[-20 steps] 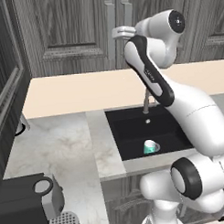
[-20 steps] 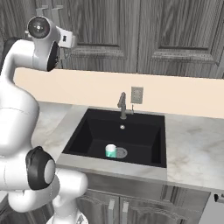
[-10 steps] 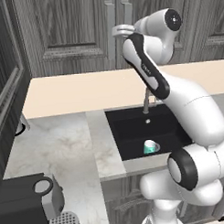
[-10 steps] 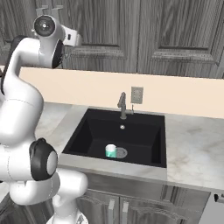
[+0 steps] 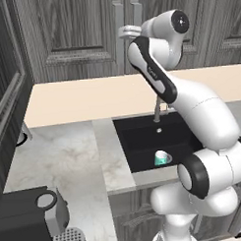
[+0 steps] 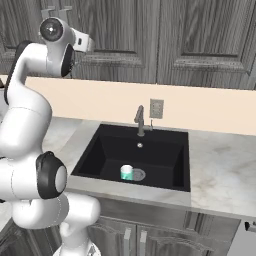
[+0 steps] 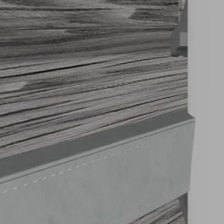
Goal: Open the cabinet, pick the kettle from the cabinet, and place it in the sink.
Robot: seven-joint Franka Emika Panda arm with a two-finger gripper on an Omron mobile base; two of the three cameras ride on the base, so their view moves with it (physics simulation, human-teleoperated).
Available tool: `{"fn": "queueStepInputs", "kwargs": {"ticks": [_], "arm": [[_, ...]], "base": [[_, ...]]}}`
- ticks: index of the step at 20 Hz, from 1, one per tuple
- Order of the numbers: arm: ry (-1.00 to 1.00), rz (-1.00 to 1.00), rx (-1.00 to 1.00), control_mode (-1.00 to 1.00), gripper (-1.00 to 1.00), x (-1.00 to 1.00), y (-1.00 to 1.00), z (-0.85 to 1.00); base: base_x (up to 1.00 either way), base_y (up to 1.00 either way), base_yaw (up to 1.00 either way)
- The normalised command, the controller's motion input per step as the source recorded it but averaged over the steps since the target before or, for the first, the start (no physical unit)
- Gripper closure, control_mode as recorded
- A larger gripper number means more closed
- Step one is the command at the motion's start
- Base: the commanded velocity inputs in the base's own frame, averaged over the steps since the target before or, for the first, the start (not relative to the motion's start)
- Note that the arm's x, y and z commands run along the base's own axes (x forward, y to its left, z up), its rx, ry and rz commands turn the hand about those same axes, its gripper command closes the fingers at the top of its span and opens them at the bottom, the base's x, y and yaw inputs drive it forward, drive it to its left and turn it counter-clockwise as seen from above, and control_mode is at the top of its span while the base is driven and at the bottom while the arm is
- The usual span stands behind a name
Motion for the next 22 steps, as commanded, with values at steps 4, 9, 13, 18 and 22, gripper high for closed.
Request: {"fn": "queueStepInputs", "kwargs": {"ticks": [4, 9, 13, 18, 22], "arm": [[0.01, -0.01, 0.00, -1.00, -1.00, 0.42, 0.13, -0.01], [0.05, -0.01, 0.00, -1.00, 1.00, 0.42, 0.13, -0.05], [0.08, 0.00, 0.01, -1.00, 1.00, 0.38, 0.07, -0.07], [0.08, -0.02, 0.00, -1.00, 1.00, 0.22, 0.10, -0.07], [0.00, -0.07, 0.00, -1.00, 1.00, 0.12, 0.23, -0.06]], "base": [[0.00, 0.00, 0.00], [0.00, 0.00, 0.00], [0.00, 0.00, 0.00], [0.00, 0.00, 0.00], [0.00, 0.00, 0.00]]}}
